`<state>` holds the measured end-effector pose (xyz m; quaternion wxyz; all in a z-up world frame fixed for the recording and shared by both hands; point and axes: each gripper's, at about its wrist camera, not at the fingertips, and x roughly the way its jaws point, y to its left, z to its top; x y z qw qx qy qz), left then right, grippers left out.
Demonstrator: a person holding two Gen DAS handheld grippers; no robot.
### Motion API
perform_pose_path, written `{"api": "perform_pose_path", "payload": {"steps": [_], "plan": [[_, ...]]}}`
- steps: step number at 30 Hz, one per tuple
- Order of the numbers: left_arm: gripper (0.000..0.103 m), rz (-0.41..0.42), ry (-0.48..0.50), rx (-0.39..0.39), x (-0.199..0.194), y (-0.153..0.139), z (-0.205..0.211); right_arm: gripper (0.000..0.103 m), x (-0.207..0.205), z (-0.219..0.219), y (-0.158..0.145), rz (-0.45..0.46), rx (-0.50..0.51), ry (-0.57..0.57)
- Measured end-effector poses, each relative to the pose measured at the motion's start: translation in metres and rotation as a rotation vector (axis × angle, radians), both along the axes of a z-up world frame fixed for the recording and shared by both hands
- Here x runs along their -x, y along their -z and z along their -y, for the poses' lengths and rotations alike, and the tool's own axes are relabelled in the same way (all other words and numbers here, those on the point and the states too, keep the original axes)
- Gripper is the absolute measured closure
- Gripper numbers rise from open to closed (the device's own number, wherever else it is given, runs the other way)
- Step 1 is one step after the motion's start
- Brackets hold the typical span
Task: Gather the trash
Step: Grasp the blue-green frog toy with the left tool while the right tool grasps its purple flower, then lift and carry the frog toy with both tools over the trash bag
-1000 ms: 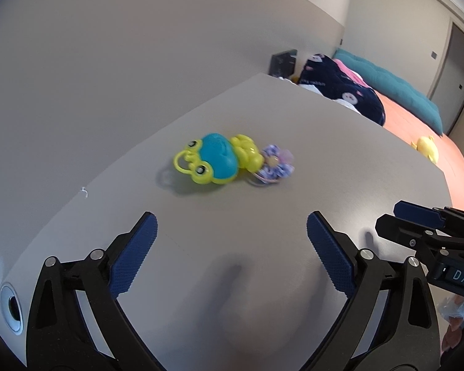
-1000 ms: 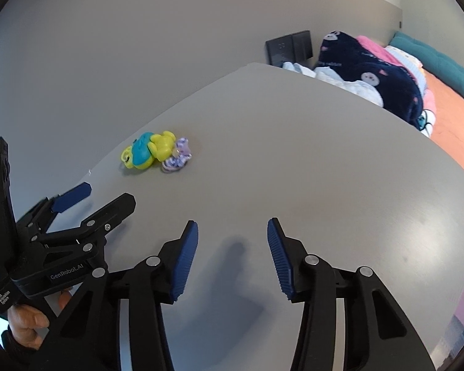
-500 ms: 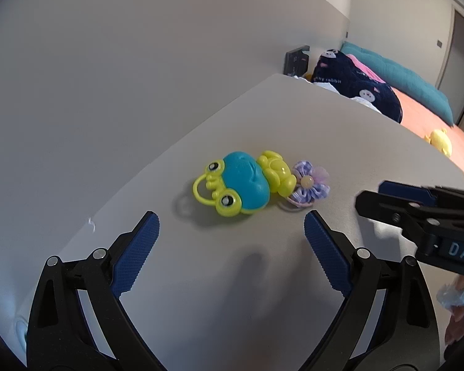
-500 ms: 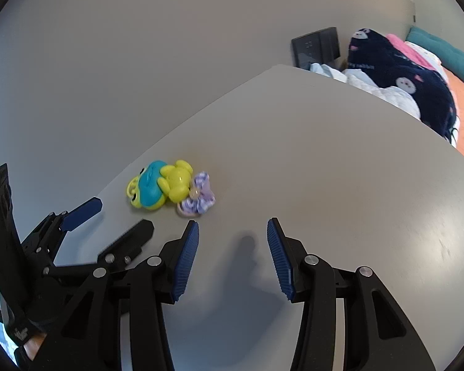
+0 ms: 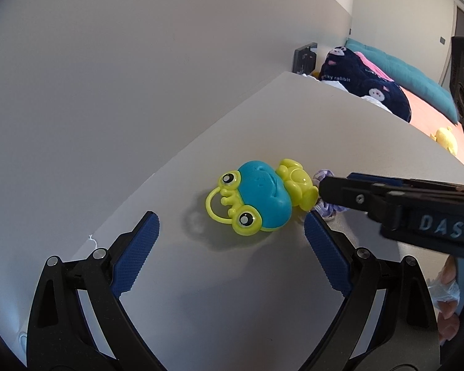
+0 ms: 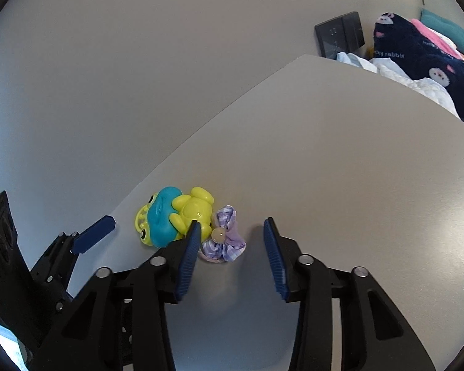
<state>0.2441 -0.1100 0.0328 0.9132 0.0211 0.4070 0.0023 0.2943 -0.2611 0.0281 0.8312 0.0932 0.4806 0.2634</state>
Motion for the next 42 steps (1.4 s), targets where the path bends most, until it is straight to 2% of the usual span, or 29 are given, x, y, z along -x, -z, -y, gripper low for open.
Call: {"api": "perform_pose_path", "payload": {"steps": [6,8,10,22,25,27,28,42], "plan": [[0.012,-0.001,0.013,-0.014,-0.004,0.002,0.004,0.085,0.003,-0.004,-0.001,0.029,0.038,-0.021],[0.012,-0.002,0.016,-0.014,-0.006,0.002,0.005,0.086,0.006,-0.006,-0.005,0.075,0.096,-0.006],[0.011,-0.004,0.016,-0.012,-0.007,0.002,0.005,0.086,0.009,-0.005,-0.005,0.095,0.111,0.008],[0.012,-0.036,0.066,-0.057,-0.027,0.007,0.023,0.086,0.007,0.020,-0.011,0.082,0.023,0.059],[0.025,-0.049,0.083,-0.058,-0.029,0.010,0.025,0.086,0.010,0.019,-0.014,0.092,0.024,0.051],[0.040,-0.061,0.095,-0.051,-0.029,0.012,0.025,0.086,0.011,0.017,-0.014,0.100,0.040,0.045],[0.043,-0.058,0.099,-0.045,-0.029,0.011,0.025,0.086,0.012,0.017,-0.014,0.101,0.045,0.043],[0.045,-0.036,0.097,-0.047,-0.025,0.008,0.030,0.086,0.011,0.021,-0.017,0.093,0.020,0.063]]}}
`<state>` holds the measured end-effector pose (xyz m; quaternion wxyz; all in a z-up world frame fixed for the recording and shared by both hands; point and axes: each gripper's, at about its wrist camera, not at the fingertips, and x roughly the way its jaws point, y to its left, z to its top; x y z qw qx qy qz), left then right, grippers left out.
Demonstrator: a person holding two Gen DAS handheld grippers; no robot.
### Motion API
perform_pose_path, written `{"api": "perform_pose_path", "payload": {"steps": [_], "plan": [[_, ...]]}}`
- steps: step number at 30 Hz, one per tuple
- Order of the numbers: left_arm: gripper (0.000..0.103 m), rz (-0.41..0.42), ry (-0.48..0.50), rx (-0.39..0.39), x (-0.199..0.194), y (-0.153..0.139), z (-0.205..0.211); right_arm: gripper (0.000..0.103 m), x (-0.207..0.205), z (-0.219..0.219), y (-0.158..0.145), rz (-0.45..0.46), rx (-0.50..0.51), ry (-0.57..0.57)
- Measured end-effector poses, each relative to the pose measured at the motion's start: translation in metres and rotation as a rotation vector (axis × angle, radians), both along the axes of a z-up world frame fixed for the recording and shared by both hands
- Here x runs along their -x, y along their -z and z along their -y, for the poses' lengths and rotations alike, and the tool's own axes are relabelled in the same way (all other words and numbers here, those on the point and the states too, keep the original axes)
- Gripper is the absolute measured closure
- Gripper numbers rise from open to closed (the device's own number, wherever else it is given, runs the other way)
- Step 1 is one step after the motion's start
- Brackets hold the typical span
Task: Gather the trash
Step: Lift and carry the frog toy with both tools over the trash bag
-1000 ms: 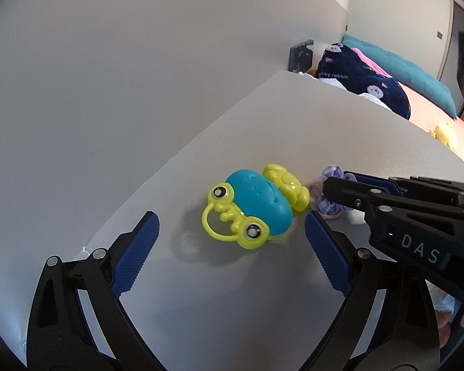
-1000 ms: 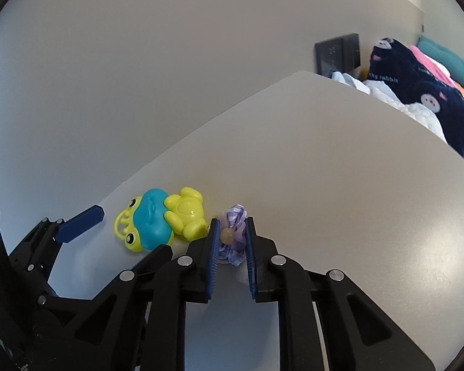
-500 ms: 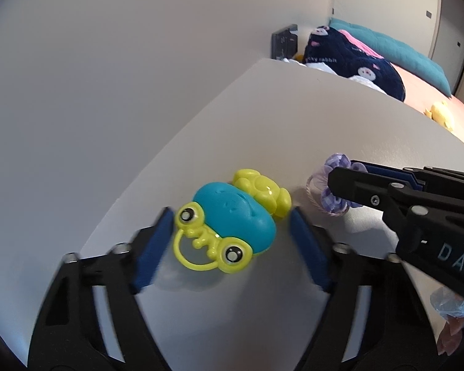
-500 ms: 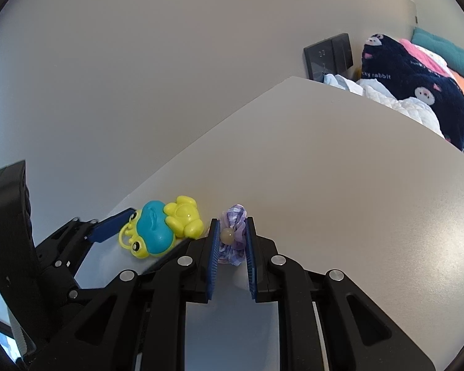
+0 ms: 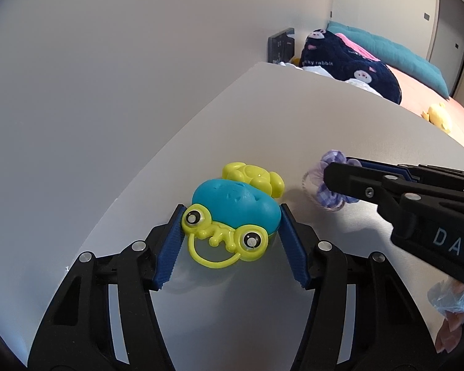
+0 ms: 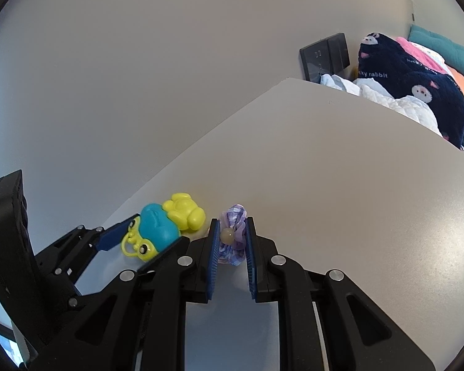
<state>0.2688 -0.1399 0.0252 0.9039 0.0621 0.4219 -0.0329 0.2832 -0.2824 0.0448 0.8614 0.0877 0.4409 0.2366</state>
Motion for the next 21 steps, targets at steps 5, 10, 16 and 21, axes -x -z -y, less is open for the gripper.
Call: {"api": "perform_pose_path", "payload": {"steps": [5,10,16,21], "plan": [[0.045,0.010,0.012,-0.001,0.007,-0.008,0.008,0.086,0.006,0.005,-0.001,-0.003,0.011,0.012],[0.045,0.015,0.019,0.006,0.018,-0.017,0.012,0.086,0.015,0.017,-0.011,-0.014,0.004,0.040],[0.045,0.029,0.024,0.024,0.039,-0.033,0.016,0.086,0.035,0.023,-0.031,0.005,0.024,0.052],[0.045,0.048,0.035,0.027,0.062,-0.048,0.024,0.086,0.057,0.032,-0.046,0.022,0.029,0.061]]}}
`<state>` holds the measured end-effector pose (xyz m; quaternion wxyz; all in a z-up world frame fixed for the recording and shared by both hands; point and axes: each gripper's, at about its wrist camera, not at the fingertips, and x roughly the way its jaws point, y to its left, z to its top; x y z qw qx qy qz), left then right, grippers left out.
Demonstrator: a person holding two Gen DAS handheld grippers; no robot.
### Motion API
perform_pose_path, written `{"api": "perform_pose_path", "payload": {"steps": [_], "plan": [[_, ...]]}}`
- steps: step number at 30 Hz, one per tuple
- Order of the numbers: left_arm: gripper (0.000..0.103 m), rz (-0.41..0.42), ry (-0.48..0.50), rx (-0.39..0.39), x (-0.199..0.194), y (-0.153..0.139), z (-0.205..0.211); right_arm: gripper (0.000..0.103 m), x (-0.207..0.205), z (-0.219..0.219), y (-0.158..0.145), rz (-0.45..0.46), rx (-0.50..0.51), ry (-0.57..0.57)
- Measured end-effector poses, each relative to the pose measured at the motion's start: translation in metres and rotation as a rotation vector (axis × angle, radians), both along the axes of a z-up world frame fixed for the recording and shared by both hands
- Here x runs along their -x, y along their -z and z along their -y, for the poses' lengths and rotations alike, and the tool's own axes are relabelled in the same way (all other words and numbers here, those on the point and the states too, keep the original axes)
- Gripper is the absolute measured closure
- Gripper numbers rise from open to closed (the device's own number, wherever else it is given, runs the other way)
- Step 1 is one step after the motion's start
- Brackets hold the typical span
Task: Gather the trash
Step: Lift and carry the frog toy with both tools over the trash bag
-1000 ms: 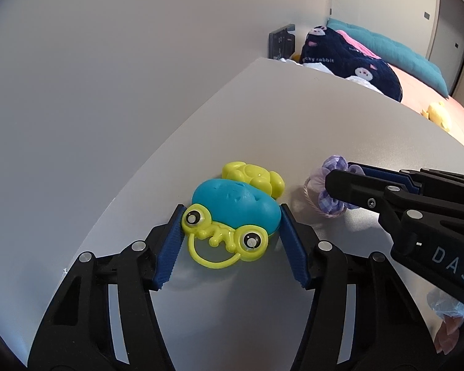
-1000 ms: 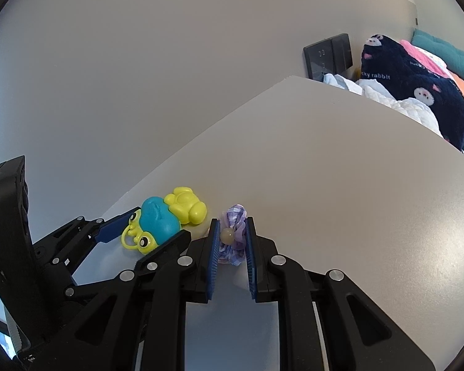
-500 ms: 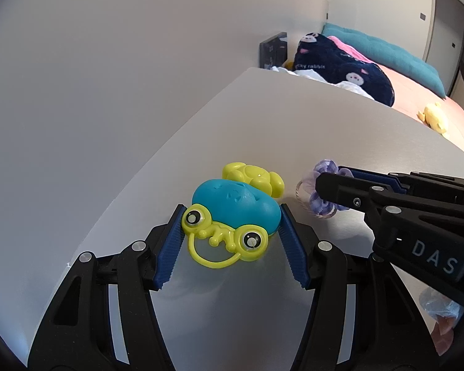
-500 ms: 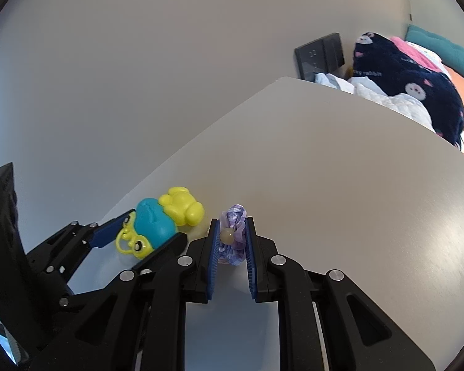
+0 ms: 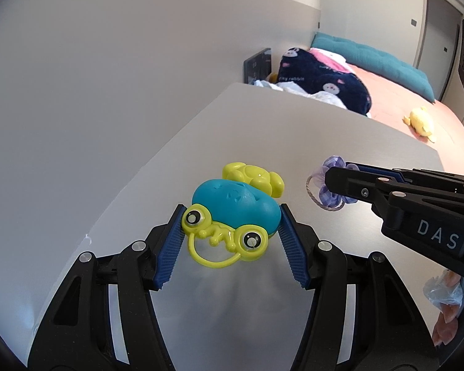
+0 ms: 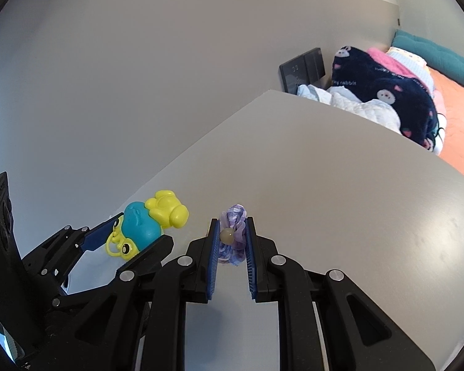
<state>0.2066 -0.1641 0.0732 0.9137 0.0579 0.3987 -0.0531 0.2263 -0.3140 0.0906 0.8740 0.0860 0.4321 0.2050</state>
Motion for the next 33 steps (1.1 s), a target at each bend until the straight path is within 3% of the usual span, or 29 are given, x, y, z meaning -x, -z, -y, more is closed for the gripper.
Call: {"api": "perform_pose_path", "payload": {"steps": [18,33], "plan": [[0.045,0.019,0.081,0.030,0.071,-0.018,0.047,0.086,0.081,0.046,-0.029,0.044,0.014,0.059],[0.045,0.010,0.232,0.032,0.118,-0.017,0.136,0.086,0.154,0.138,-0.030,0.058,0.034,0.202]]}}
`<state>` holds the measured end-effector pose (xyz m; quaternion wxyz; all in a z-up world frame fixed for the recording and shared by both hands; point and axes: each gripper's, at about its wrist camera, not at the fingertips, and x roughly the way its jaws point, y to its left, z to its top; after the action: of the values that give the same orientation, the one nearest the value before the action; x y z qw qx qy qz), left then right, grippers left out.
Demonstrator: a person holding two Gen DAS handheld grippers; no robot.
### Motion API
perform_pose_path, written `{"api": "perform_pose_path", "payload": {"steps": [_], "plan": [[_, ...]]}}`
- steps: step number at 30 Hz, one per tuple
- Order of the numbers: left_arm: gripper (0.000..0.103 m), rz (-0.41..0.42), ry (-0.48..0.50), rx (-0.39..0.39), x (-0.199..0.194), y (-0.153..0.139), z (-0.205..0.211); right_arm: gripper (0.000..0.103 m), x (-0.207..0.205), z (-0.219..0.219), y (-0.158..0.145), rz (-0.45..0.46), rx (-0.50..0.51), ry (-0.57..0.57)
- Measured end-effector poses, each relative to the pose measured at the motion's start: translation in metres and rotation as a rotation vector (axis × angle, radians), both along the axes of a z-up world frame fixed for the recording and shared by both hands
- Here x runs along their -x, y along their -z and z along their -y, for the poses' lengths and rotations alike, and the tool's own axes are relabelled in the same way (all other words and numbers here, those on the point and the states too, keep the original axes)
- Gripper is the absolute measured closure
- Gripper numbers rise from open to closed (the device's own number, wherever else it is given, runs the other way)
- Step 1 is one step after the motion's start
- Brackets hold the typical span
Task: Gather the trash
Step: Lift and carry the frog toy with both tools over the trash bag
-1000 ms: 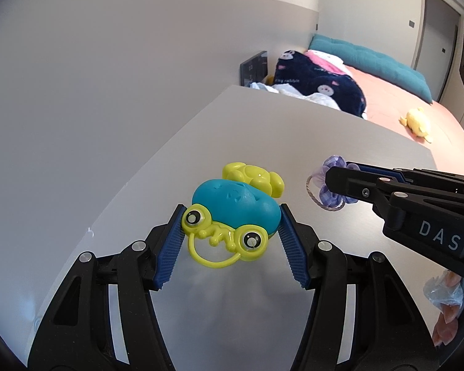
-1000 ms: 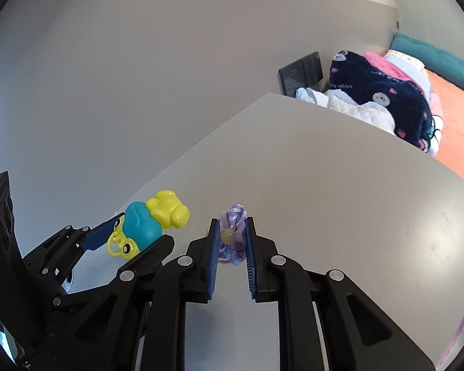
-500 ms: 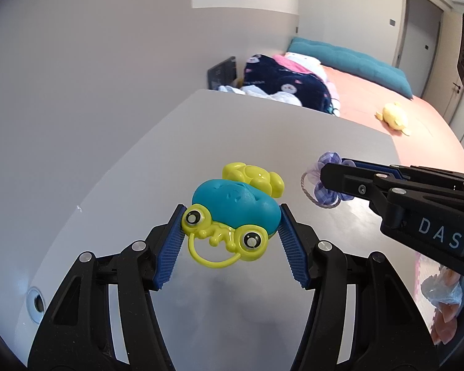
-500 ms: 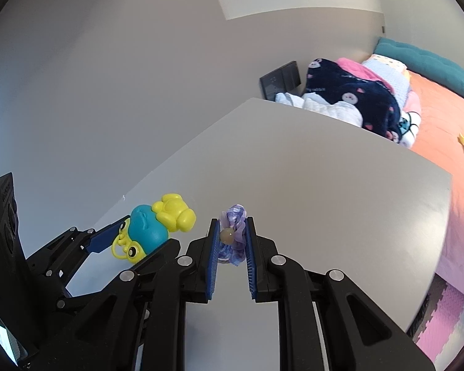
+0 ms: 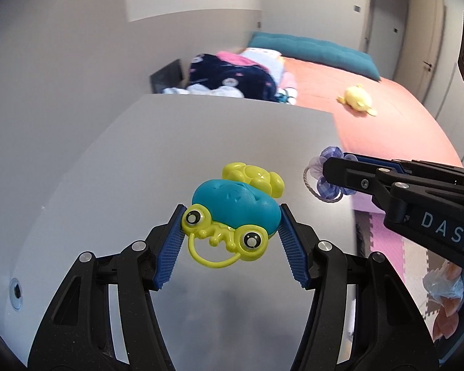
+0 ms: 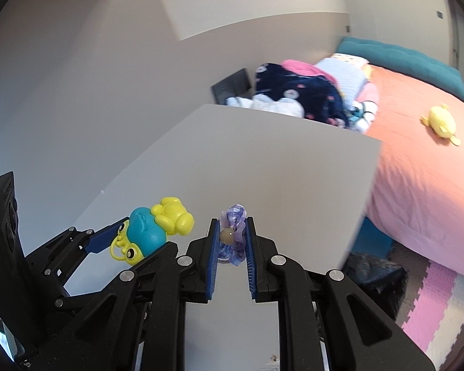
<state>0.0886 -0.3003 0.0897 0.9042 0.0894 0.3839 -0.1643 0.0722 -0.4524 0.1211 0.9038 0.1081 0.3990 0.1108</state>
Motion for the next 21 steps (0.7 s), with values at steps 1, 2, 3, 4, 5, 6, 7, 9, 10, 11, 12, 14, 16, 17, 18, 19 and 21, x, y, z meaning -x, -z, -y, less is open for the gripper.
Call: {"api": "perform_pose_path", "payload": {"steps": [1,2,3,4,5,6,7,9,10,11,12,14,16,17,18,19,21], "plan": [[0.045,-0.001,0.009,0.000,0.003,0.000,0.005,0.086,0.005,0.007,0.001,-0.001,0.002,0.012],[0.045,-0.002,0.019,0.000,0.005,0.001,0.012,0.086,0.009,0.013,0.001,-0.001,0.003,0.020],[0.045,-0.003,0.032,0.000,0.008,0.002,0.022,0.086,0.014,0.022,0.002,-0.001,0.006,0.034],[0.045,-0.004,0.041,0.000,0.013,0.002,0.026,0.086,0.018,0.029,0.002,-0.001,0.008,0.043],[0.045,-0.006,0.055,0.000,0.016,0.003,0.034,0.086,0.022,0.035,0.003,-0.001,0.009,0.054],[0.045,-0.008,0.067,0.001,0.019,0.005,0.042,0.086,0.027,0.044,0.005,-0.003,0.011,0.068],[0.045,-0.011,0.076,0.000,0.022,0.006,0.048,0.086,0.031,0.050,0.006,-0.005,0.013,0.079],[0.045,-0.016,0.102,-0.005,0.028,0.009,0.063,0.086,0.039,0.064,0.009,-0.010,0.018,0.104],[0.045,-0.017,0.112,-0.007,0.032,0.010,0.069,0.086,0.043,0.070,0.010,-0.011,0.021,0.115],[0.045,-0.018,0.122,-0.007,0.035,0.011,0.075,0.086,0.049,0.076,0.011,-0.012,0.023,0.125],[0.045,-0.021,0.136,-0.005,0.038,0.013,0.083,0.086,0.054,0.084,0.013,-0.013,0.025,0.137],[0.045,-0.026,0.154,-0.005,0.043,0.015,0.095,0.086,0.063,0.097,0.016,-0.015,0.026,0.158],[0.045,-0.032,0.178,-0.004,0.049,0.018,0.109,0.086,0.072,0.111,0.021,-0.022,0.027,0.183],[0.045,-0.035,0.189,-0.005,0.051,0.019,0.116,0.086,0.076,0.117,0.023,-0.024,0.029,0.192],[0.045,-0.037,0.202,-0.006,0.054,0.021,0.123,0.086,0.081,0.124,0.025,-0.028,0.034,0.205],[0.045,-0.039,0.213,-0.007,0.058,0.022,0.130,0.086,0.086,0.132,0.028,-0.032,0.044,0.220],[0.045,-0.044,0.238,-0.012,0.064,0.025,0.143,0.086,0.094,0.144,0.032,-0.040,0.050,0.242]]}}
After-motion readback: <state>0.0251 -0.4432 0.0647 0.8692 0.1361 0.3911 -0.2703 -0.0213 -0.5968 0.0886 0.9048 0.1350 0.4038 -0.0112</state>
